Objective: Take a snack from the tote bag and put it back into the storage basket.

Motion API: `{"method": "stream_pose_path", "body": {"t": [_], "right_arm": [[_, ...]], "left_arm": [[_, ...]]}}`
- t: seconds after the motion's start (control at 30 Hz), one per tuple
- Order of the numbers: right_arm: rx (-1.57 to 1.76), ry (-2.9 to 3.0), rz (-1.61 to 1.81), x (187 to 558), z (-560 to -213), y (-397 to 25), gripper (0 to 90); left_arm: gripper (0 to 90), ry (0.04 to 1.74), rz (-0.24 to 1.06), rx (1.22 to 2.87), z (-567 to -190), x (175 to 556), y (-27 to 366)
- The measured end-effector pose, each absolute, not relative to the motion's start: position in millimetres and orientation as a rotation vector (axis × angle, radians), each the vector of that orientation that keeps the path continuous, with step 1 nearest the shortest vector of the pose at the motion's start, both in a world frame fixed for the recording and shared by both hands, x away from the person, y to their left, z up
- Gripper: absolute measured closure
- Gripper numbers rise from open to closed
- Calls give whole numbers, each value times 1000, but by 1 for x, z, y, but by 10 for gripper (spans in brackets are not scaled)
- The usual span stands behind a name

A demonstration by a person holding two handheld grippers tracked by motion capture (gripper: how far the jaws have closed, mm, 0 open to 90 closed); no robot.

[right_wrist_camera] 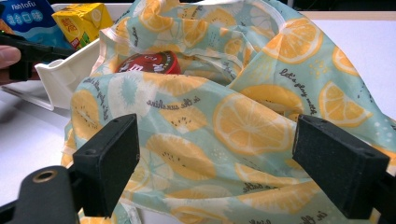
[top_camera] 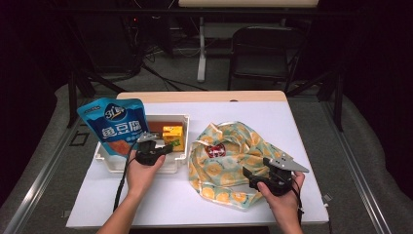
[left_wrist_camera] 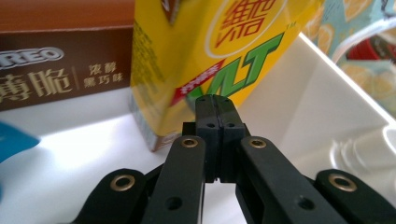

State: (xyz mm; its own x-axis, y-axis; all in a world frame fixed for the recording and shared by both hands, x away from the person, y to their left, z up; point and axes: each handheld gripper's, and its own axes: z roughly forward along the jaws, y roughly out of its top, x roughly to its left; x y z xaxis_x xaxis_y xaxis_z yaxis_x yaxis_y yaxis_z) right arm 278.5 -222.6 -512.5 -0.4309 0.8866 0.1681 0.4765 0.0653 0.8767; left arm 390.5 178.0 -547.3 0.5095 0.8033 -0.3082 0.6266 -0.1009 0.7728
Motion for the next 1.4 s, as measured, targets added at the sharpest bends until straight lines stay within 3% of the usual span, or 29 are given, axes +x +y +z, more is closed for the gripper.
{"method": "stream_pose_path", "body": {"t": [0.5, 0.7, 0.8, 1.07, 1.17, 1.4], "right_arm": [[1313, 1899, 1340, 274, -508, -220, 184], [1256, 1927, 1418, 275, -503, -217, 399], [1252, 1933, 1495, 278, -499, -213, 575], [1211, 1967, 1488, 294, -491, -194, 835], [1197, 1968, 1471, 301, -493, -187, 886], [1244, 1956, 1444, 321, -500, -173, 892]], "left_arm": [[900, 1162, 221, 1758, -545, 393, 171], [806, 1066, 313, 1716, -524, 367, 176], [776, 1012, 333, 1679, -514, 350, 174], [729, 882, 322, 1689, -506, 317, 138], [726, 861, 301, 1721, -509, 317, 121], [730, 882, 323, 1734, -513, 325, 92]]}}
